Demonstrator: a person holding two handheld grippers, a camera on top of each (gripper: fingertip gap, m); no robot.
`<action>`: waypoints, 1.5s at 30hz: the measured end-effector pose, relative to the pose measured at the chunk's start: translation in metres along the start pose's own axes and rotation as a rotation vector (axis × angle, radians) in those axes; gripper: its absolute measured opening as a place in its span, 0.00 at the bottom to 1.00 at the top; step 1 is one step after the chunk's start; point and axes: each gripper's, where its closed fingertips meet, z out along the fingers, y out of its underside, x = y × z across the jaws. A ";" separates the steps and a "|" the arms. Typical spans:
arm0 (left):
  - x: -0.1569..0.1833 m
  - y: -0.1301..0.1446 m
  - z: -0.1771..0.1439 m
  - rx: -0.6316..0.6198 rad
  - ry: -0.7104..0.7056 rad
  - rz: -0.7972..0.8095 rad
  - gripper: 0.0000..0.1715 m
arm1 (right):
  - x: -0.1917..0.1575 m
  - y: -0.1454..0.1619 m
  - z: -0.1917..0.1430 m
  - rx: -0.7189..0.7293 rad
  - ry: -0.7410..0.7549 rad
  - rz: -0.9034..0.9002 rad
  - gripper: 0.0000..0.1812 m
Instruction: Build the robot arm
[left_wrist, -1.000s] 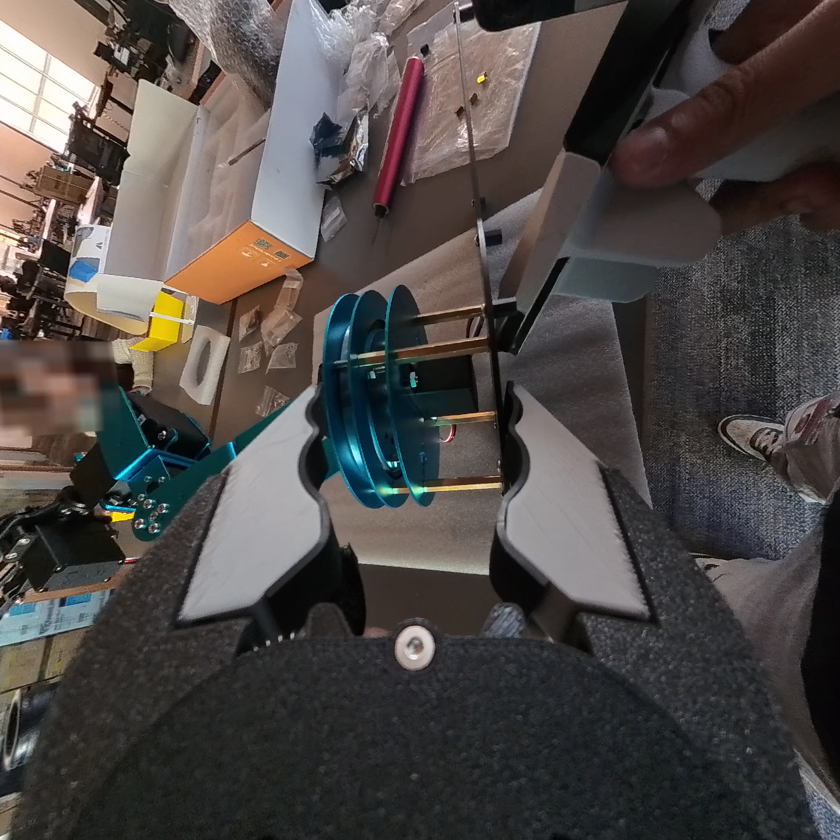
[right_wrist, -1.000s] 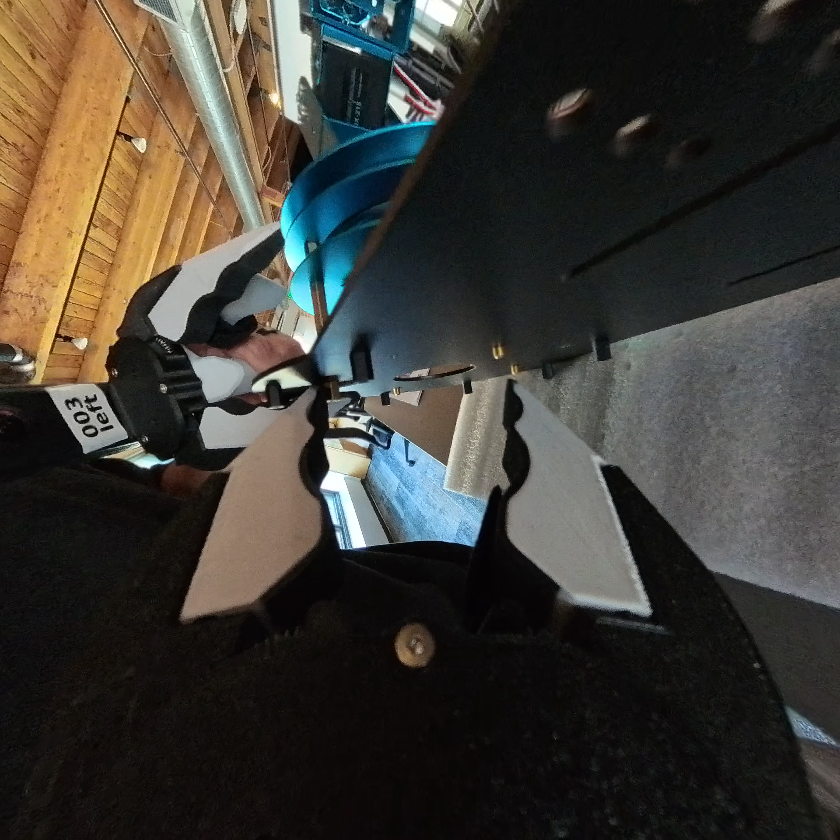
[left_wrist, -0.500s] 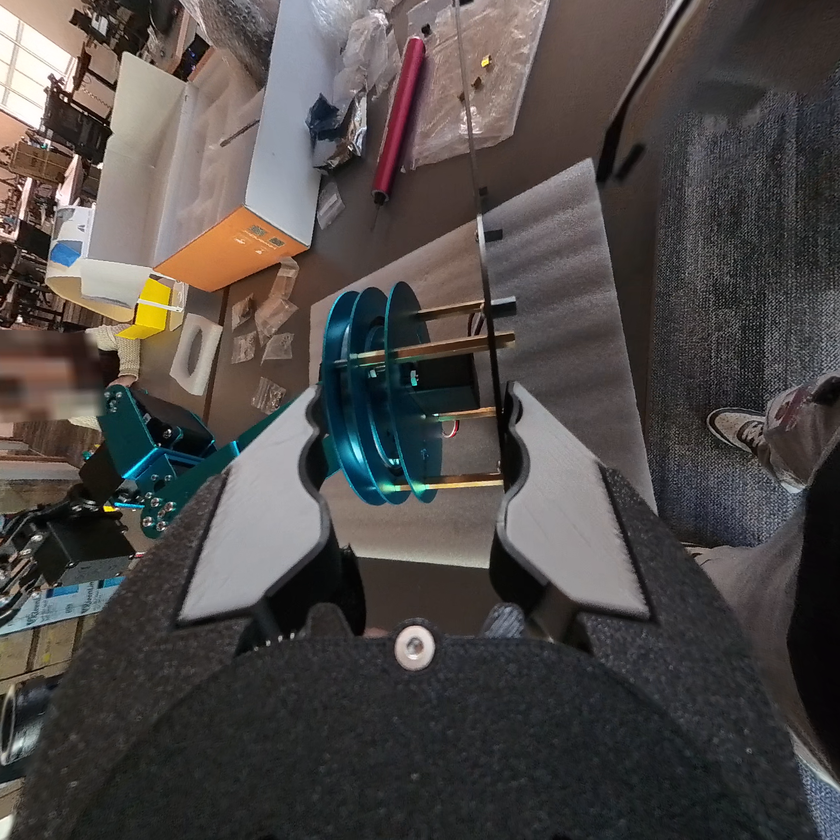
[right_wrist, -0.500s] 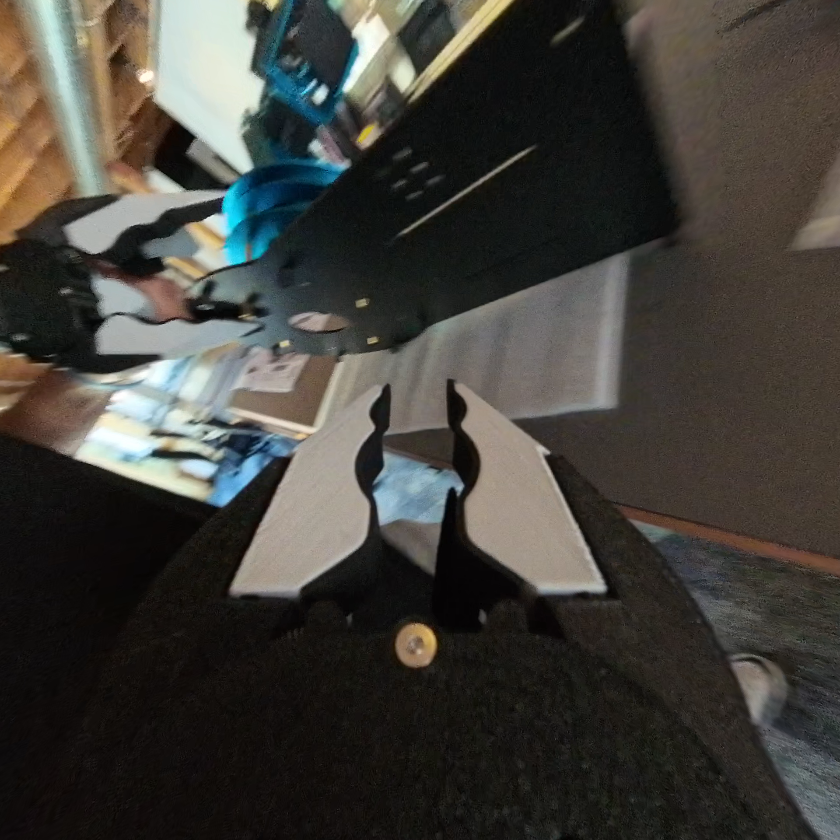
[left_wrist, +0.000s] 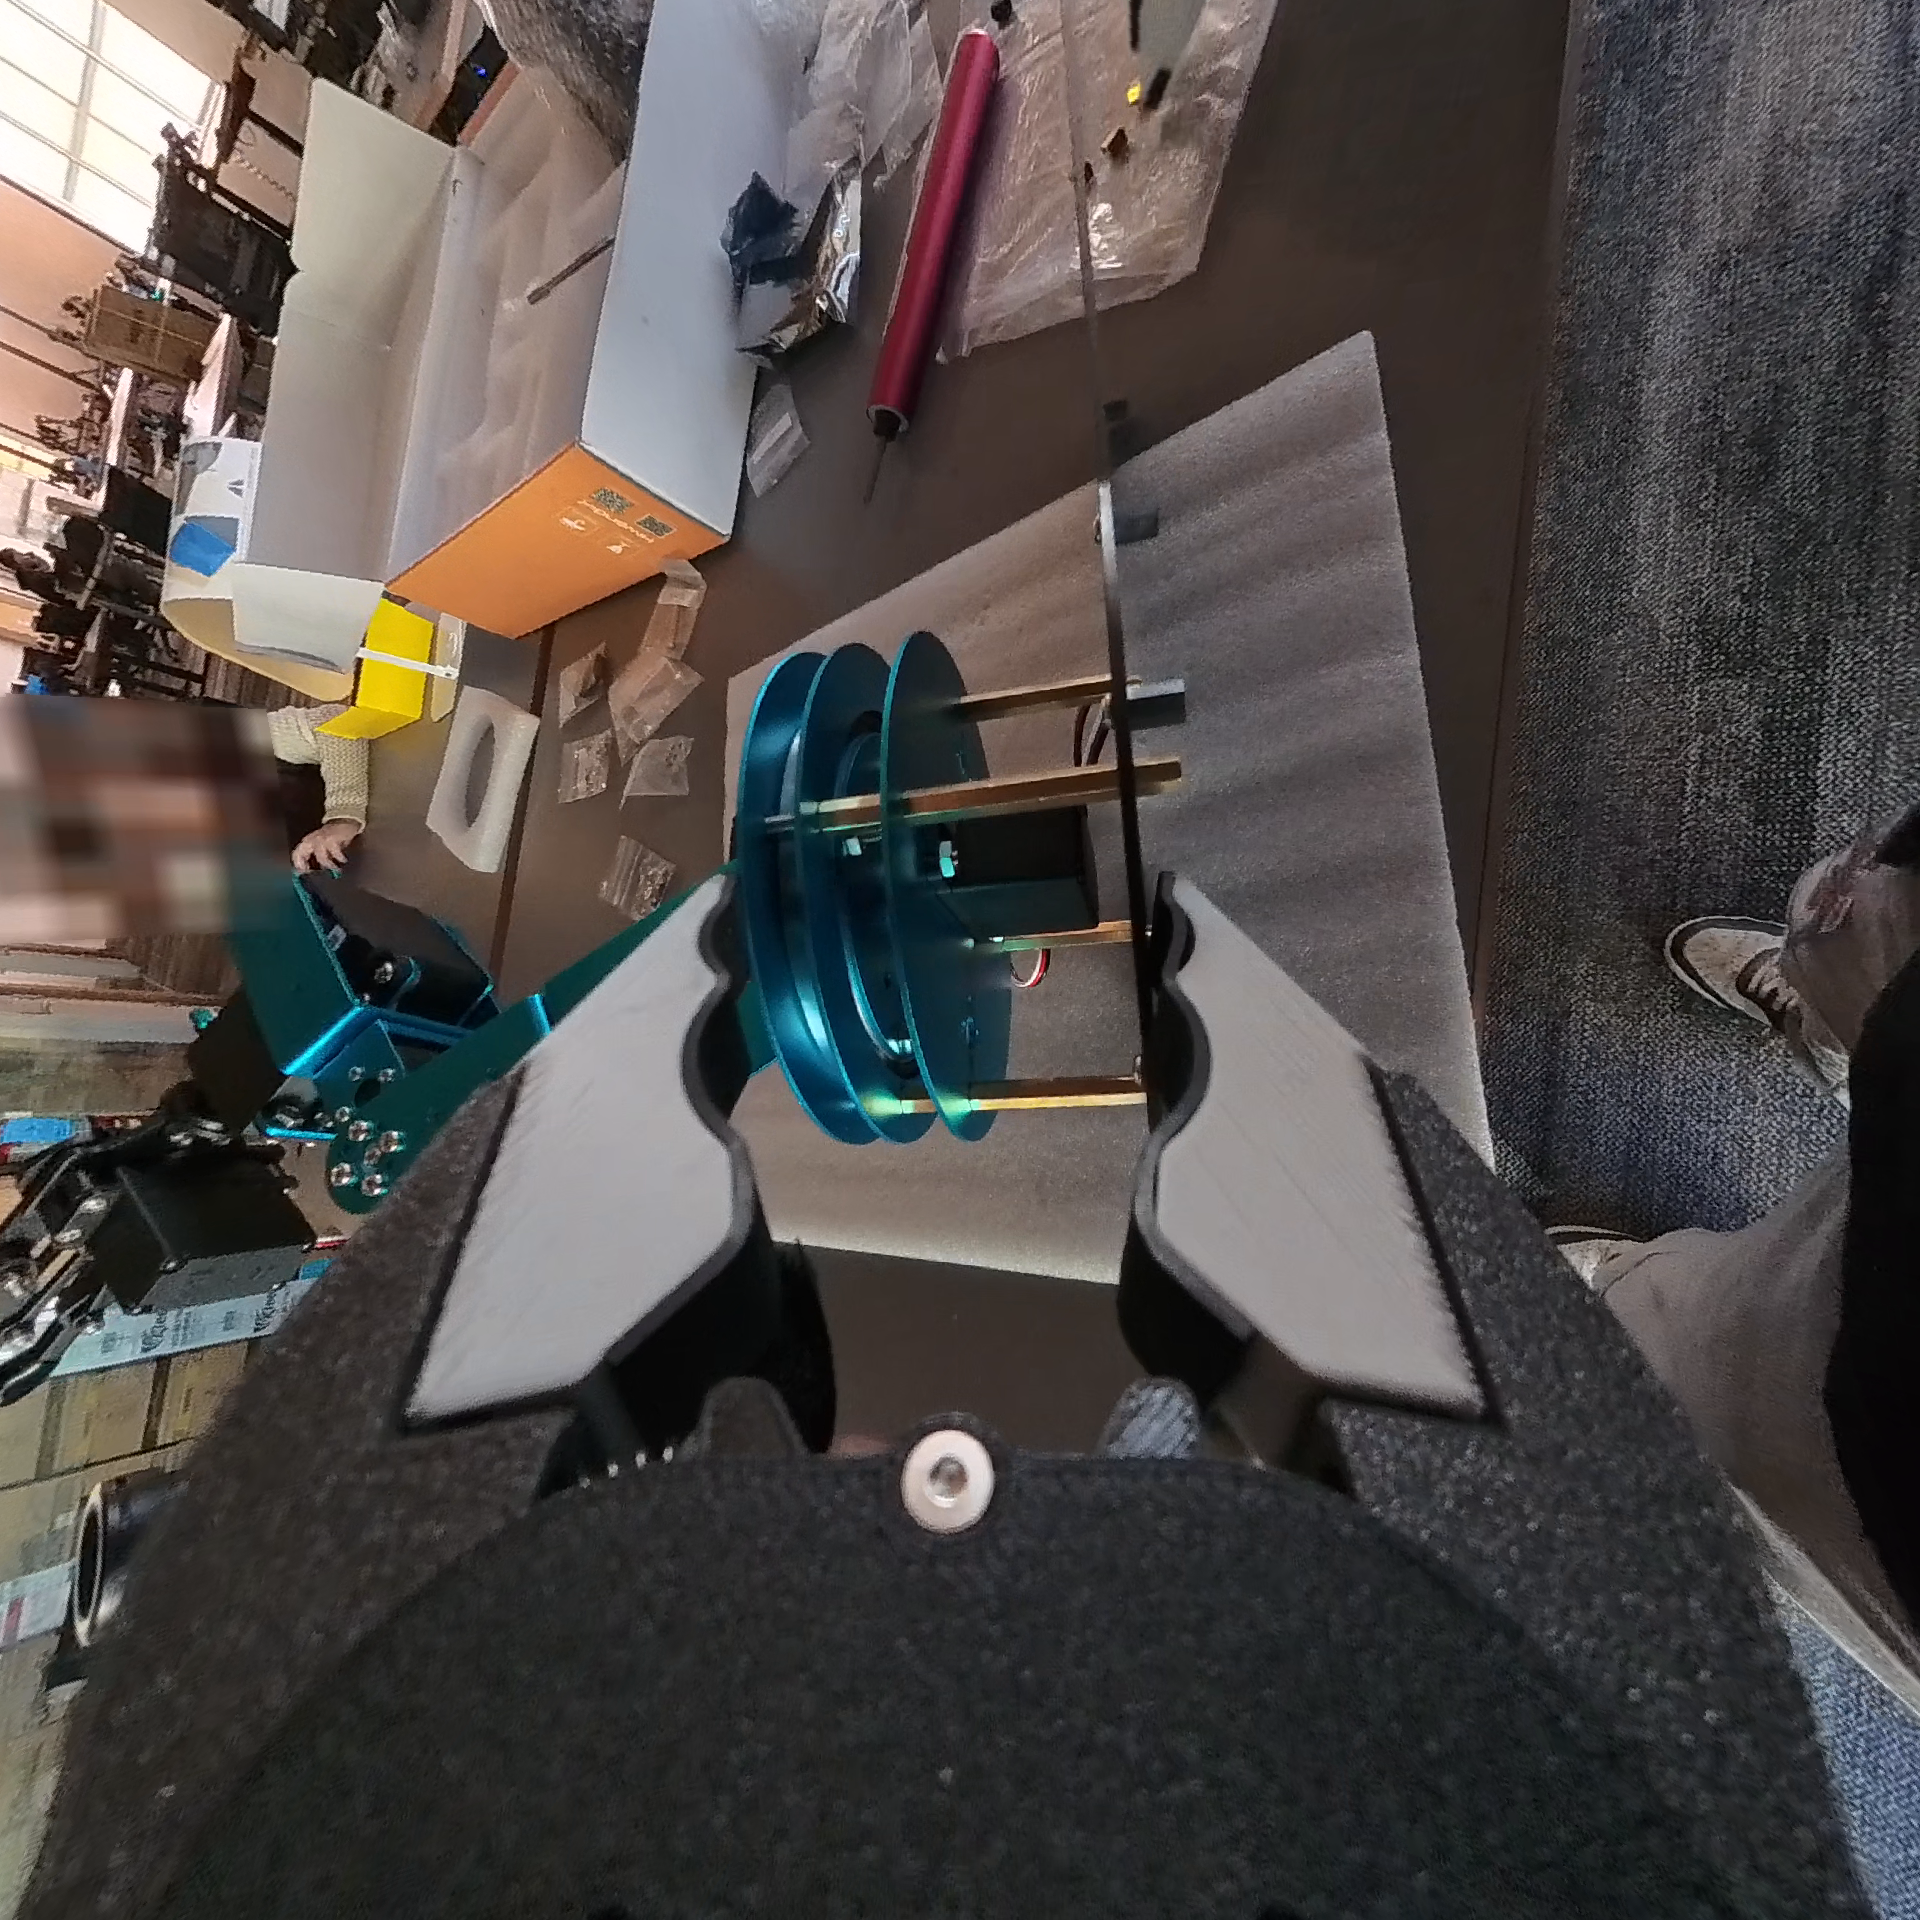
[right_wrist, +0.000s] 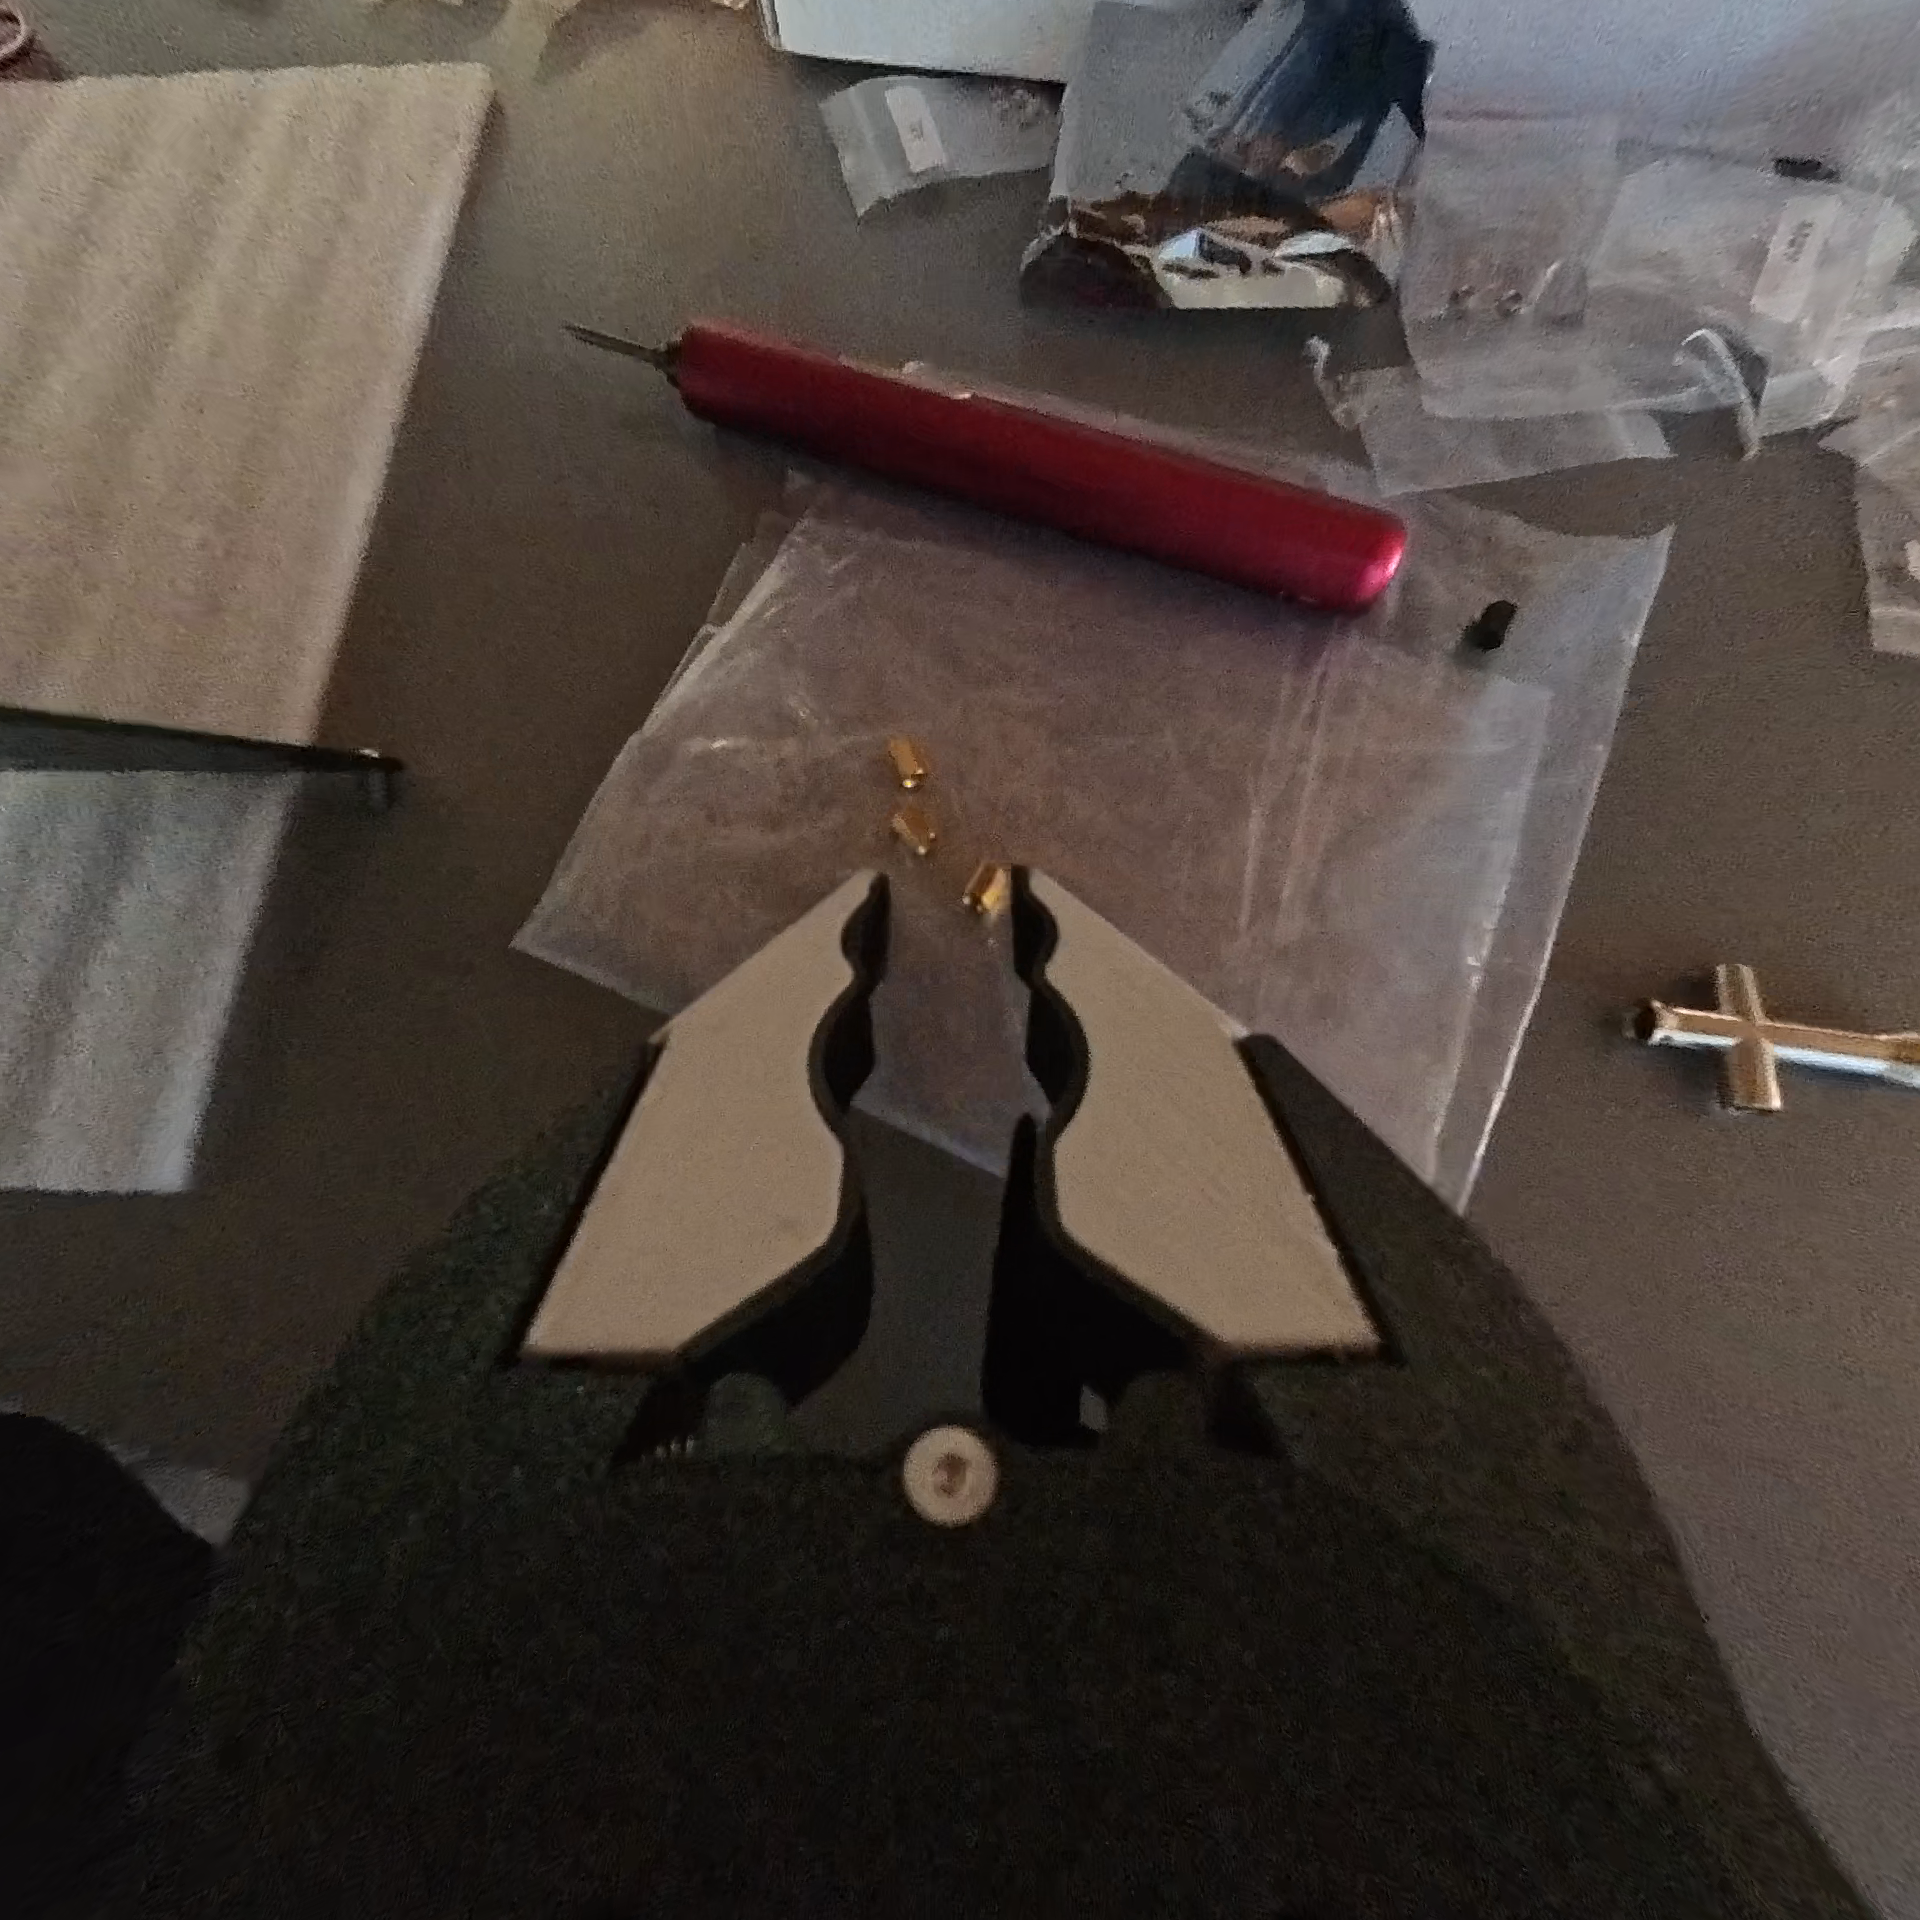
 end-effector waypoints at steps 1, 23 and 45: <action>0.000 0.000 0.000 -0.002 -0.002 -0.004 0.46 | 0.001 0.001 0.003 -0.006 0.016 0.021 0.14; -0.001 0.000 0.001 -0.012 -0.009 -0.018 0.45 | 0.008 -0.010 -0.003 0.109 0.152 0.035 0.03; -0.002 0.000 0.001 0.001 -0.005 -0.027 0.45 | -0.130 -0.047 -0.102 0.682 -0.283 -0.058 0.03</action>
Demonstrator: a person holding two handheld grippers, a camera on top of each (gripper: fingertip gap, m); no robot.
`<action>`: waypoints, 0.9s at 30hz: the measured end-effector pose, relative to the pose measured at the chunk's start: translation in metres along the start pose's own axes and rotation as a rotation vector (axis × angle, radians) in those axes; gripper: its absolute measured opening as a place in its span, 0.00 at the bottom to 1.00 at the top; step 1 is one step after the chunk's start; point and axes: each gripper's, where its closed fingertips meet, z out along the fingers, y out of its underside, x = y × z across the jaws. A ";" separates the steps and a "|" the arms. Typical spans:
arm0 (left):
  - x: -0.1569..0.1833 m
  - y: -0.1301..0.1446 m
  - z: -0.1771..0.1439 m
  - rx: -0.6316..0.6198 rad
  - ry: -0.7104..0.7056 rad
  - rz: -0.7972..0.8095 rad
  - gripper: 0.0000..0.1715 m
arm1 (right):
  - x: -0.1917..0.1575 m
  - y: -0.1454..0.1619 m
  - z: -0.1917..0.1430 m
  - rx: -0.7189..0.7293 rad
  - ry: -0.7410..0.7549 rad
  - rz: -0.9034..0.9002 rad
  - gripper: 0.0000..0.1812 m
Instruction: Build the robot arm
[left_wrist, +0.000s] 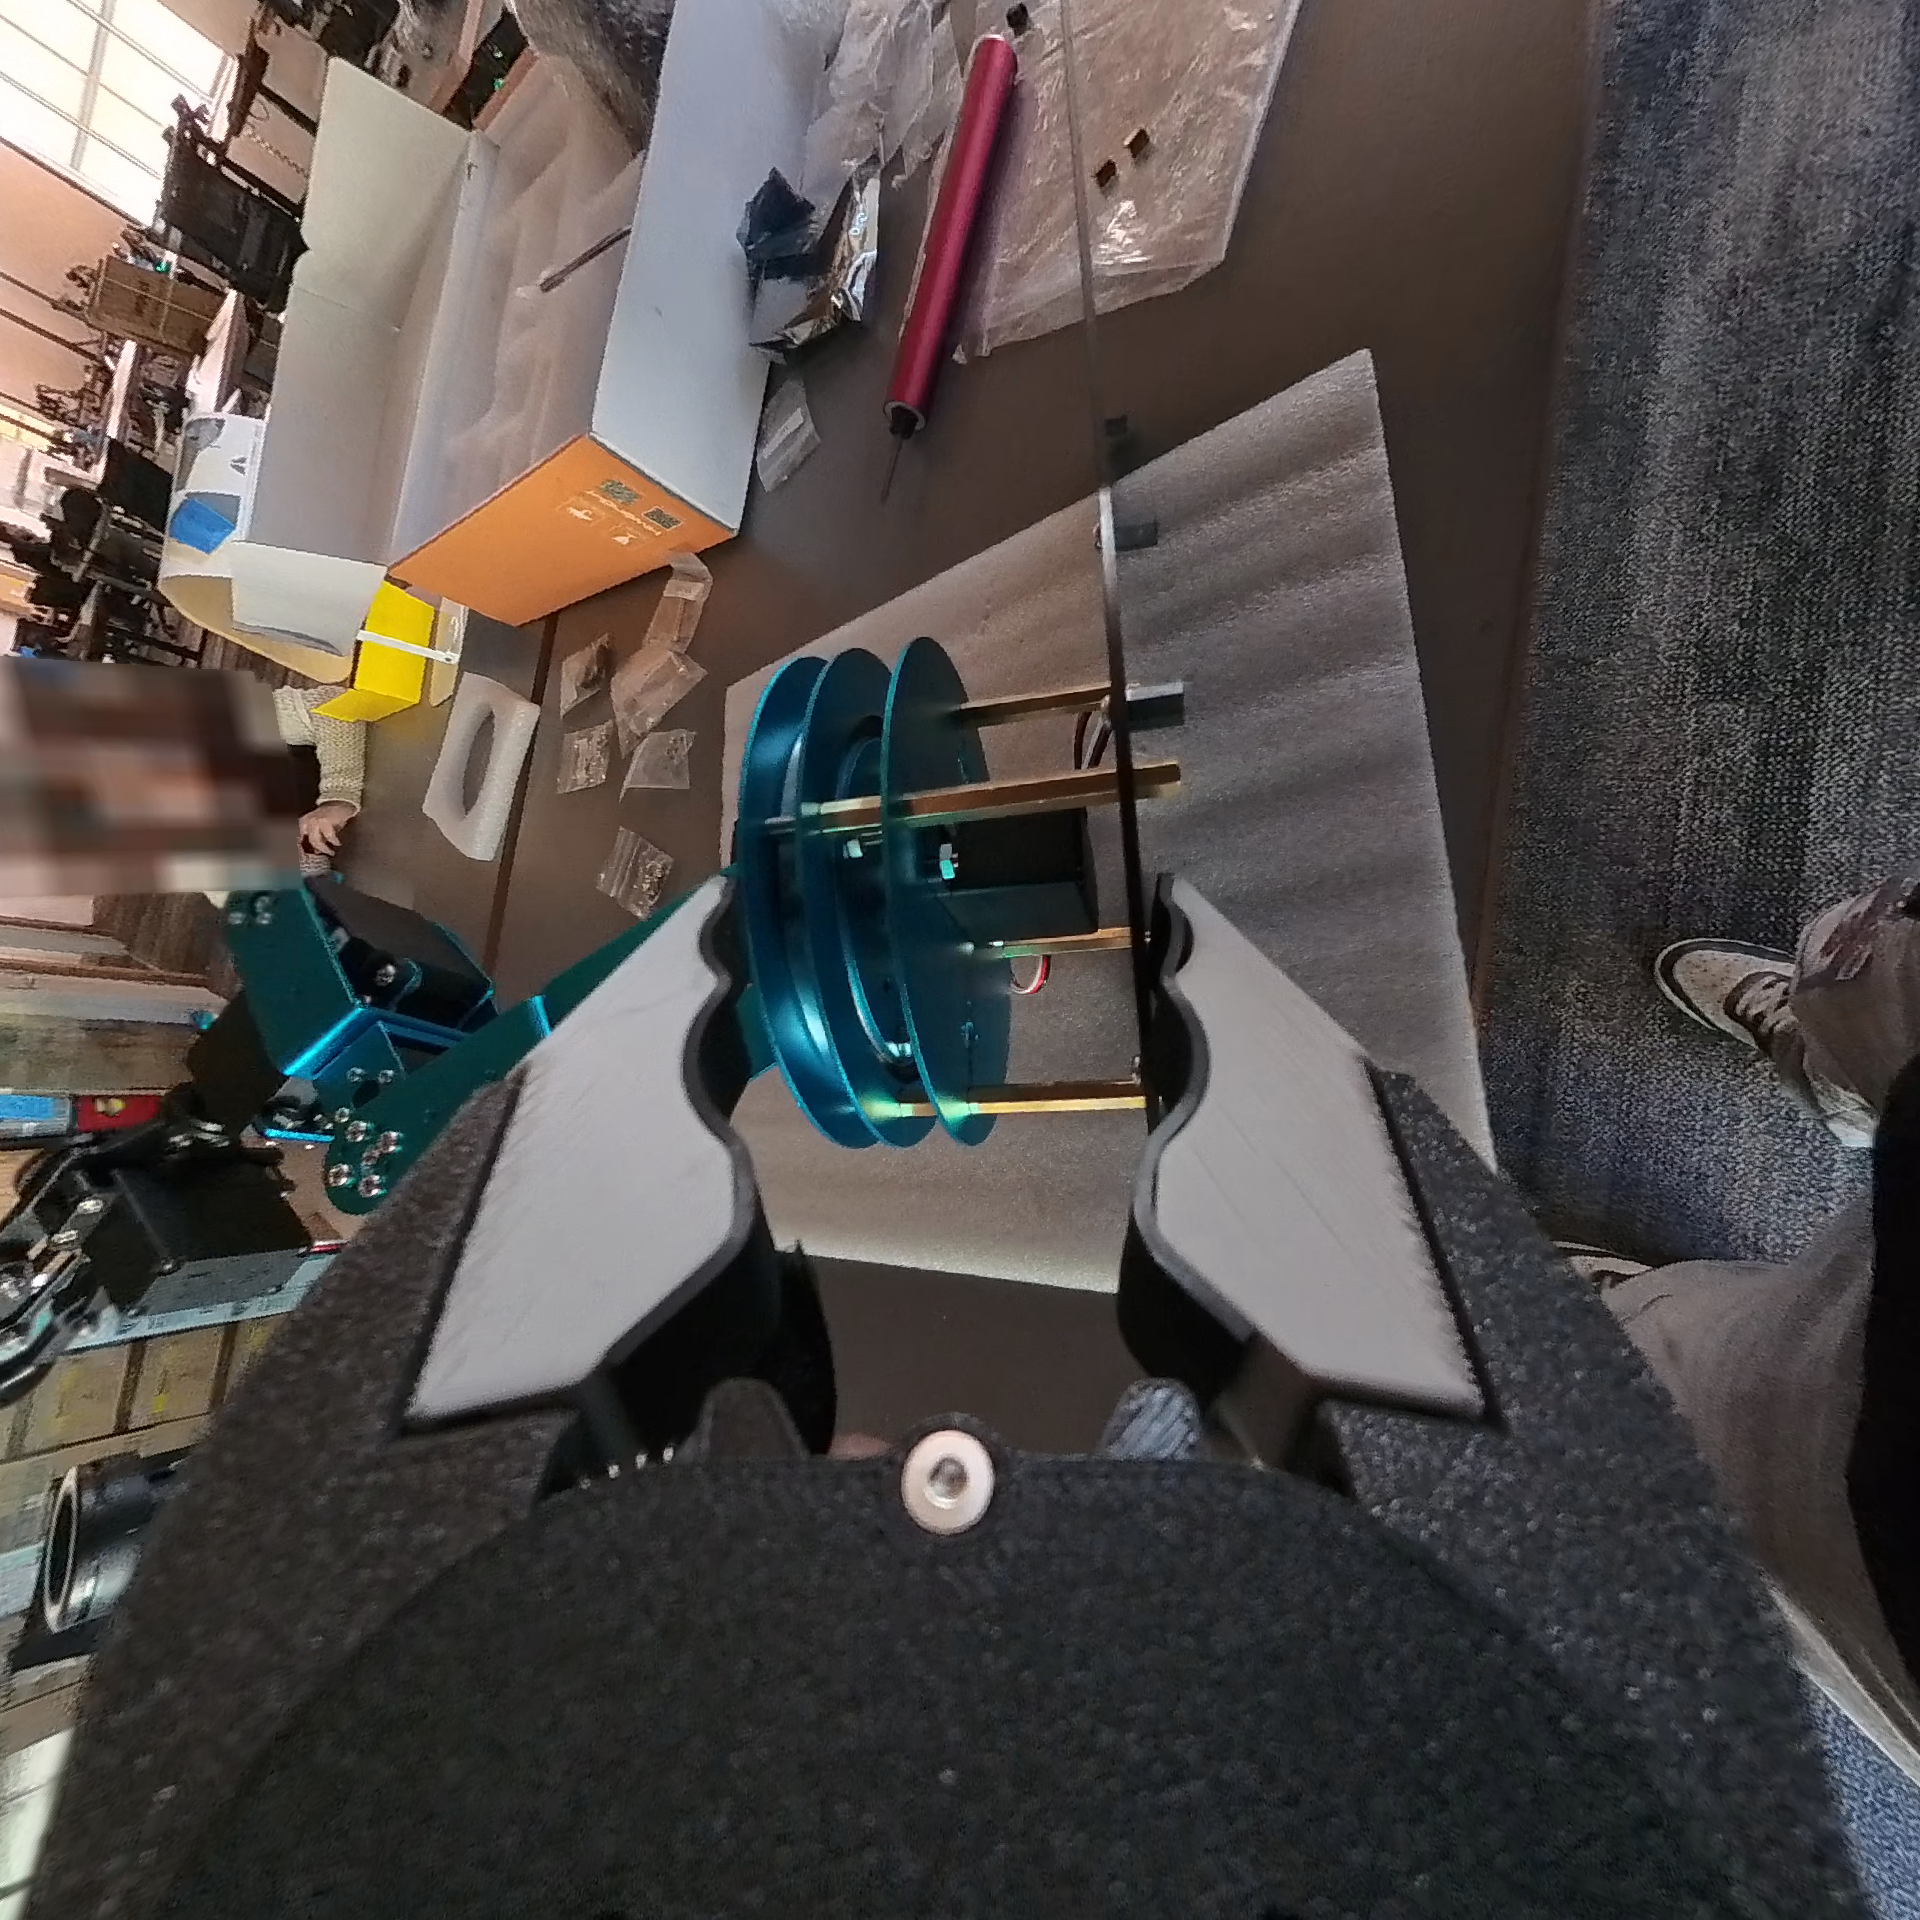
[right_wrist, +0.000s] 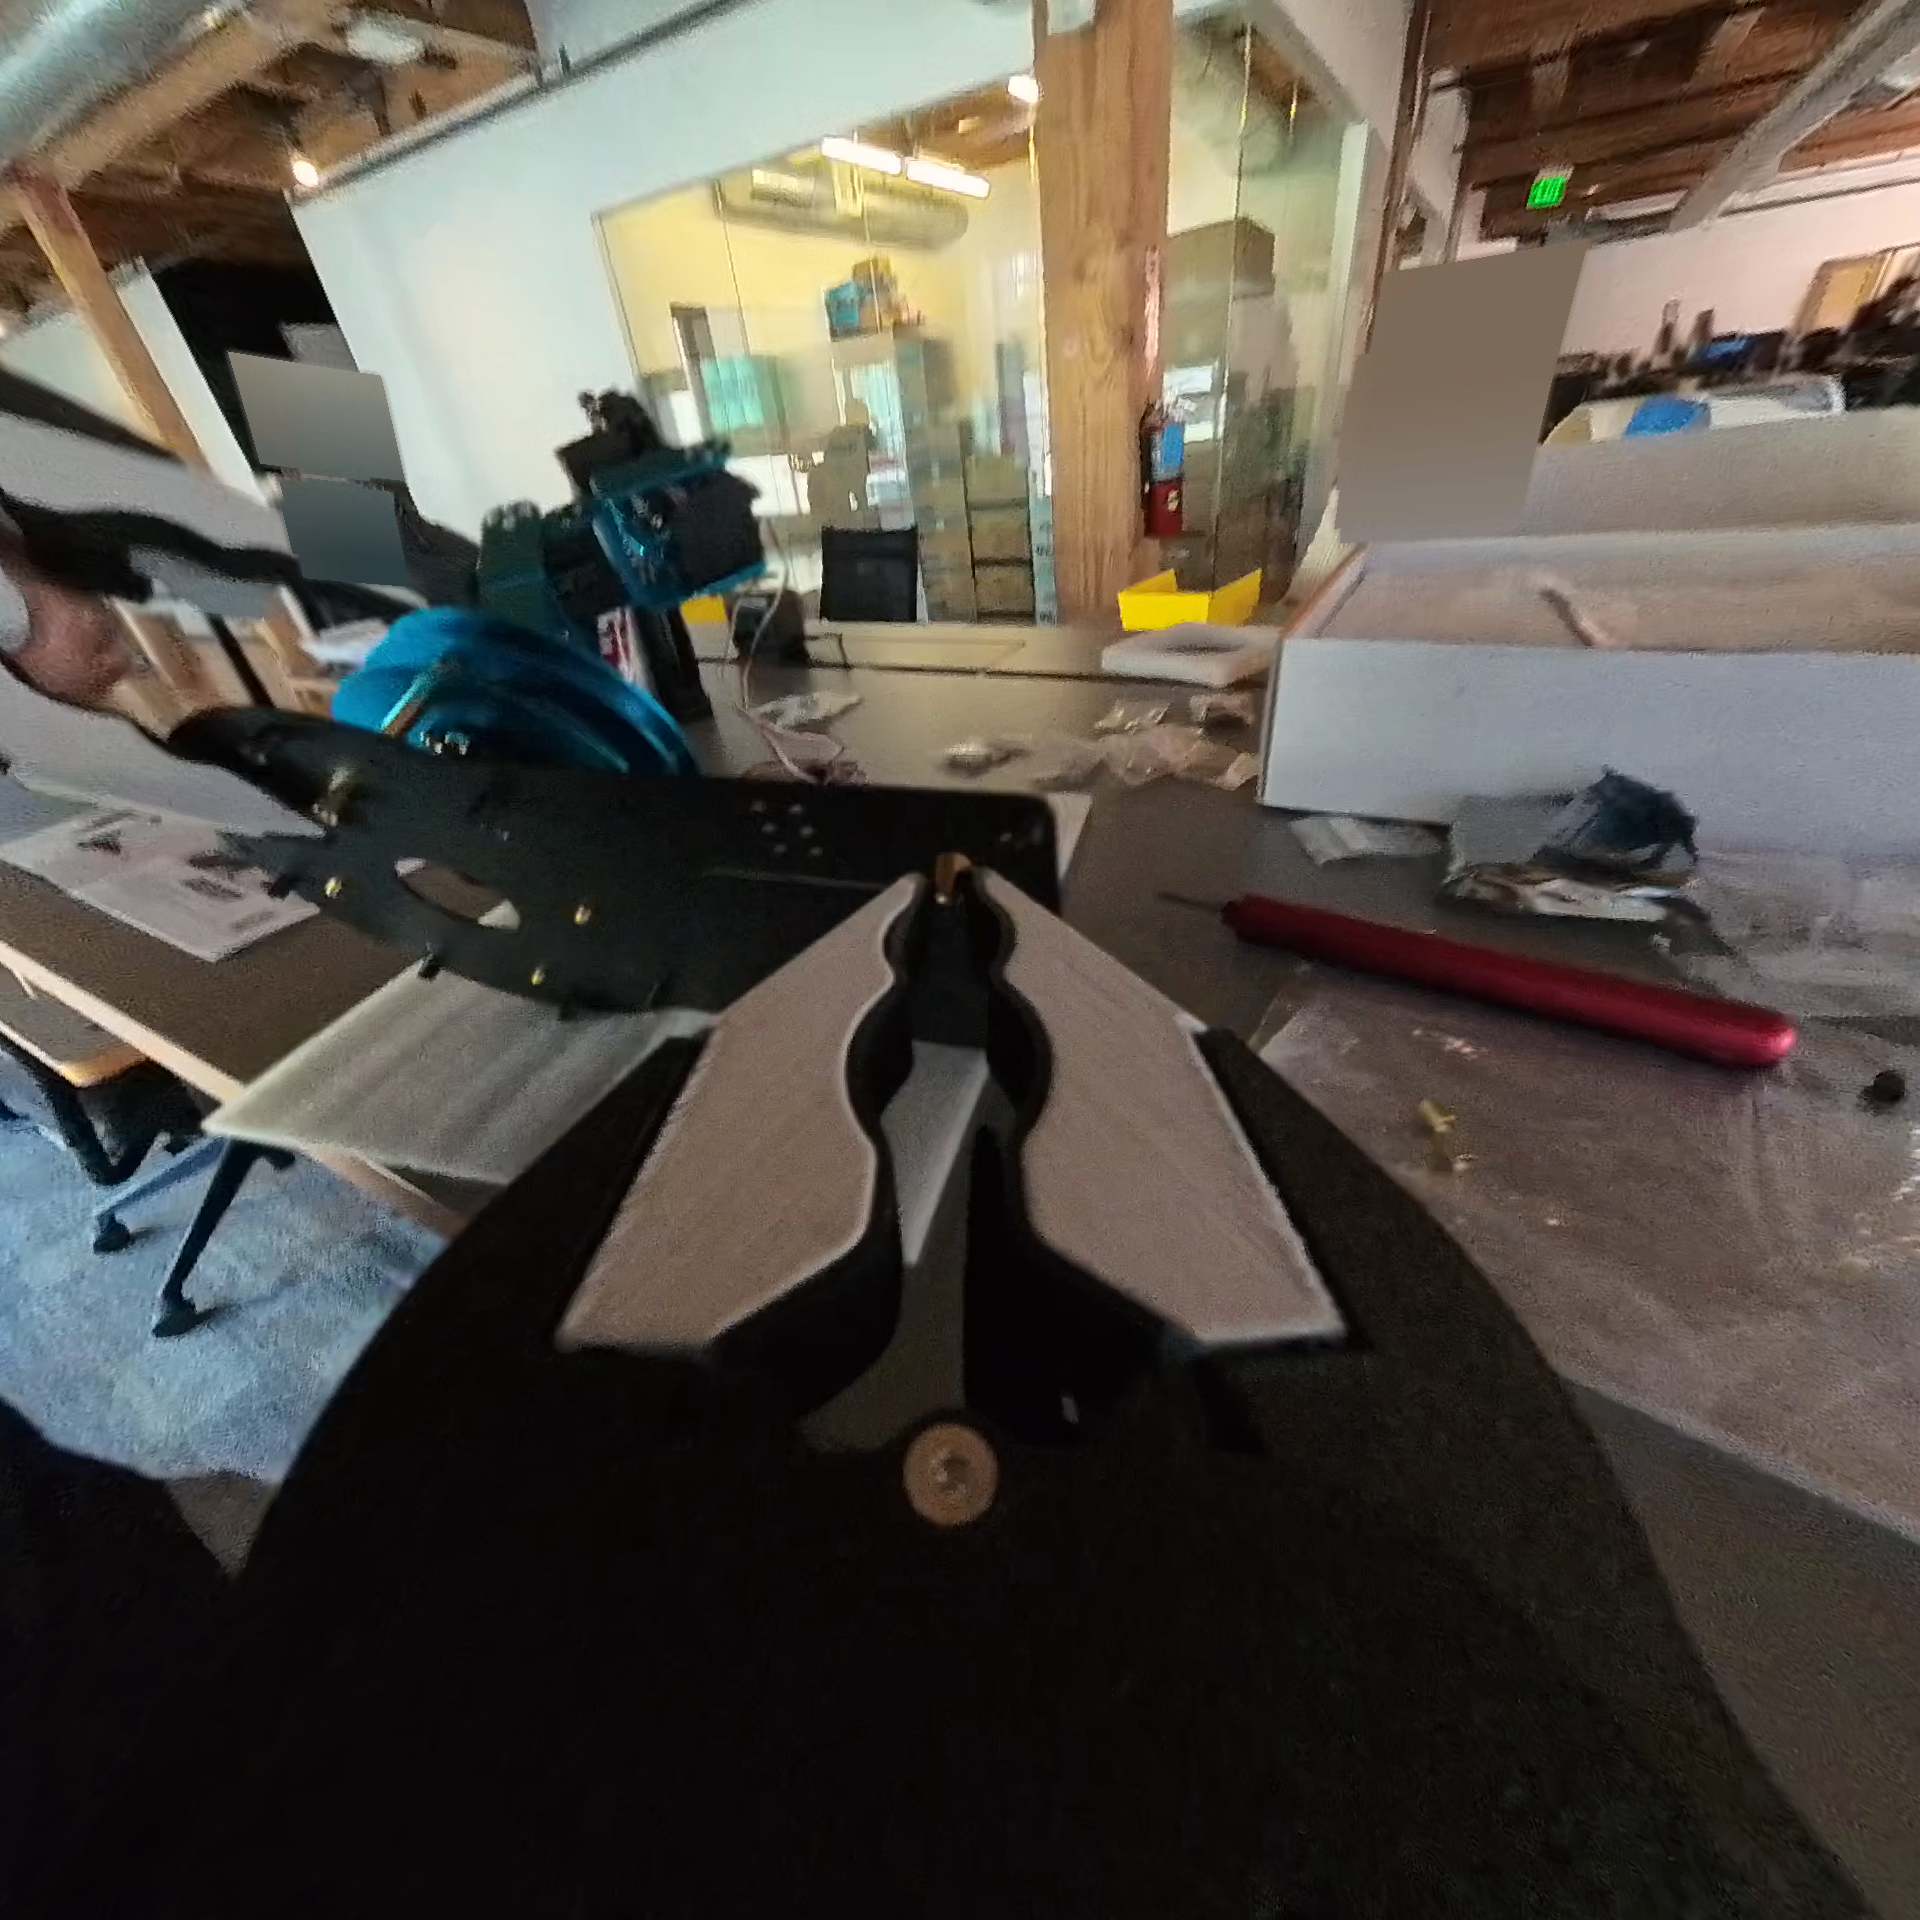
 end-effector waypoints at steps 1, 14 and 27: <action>-0.001 0.000 0.000 0.000 0.004 -0.004 0.45 | -0.013 0.013 0.006 -0.046 -0.009 -0.017 0.03; 0.000 0.000 0.000 -0.005 -0.002 0.002 0.45 | -0.149 0.098 0.090 -0.252 0.037 -0.227 0.03; -0.003 0.001 0.001 0.007 0.016 -0.030 0.45 | -0.145 0.108 0.101 -0.300 0.090 -0.265 0.03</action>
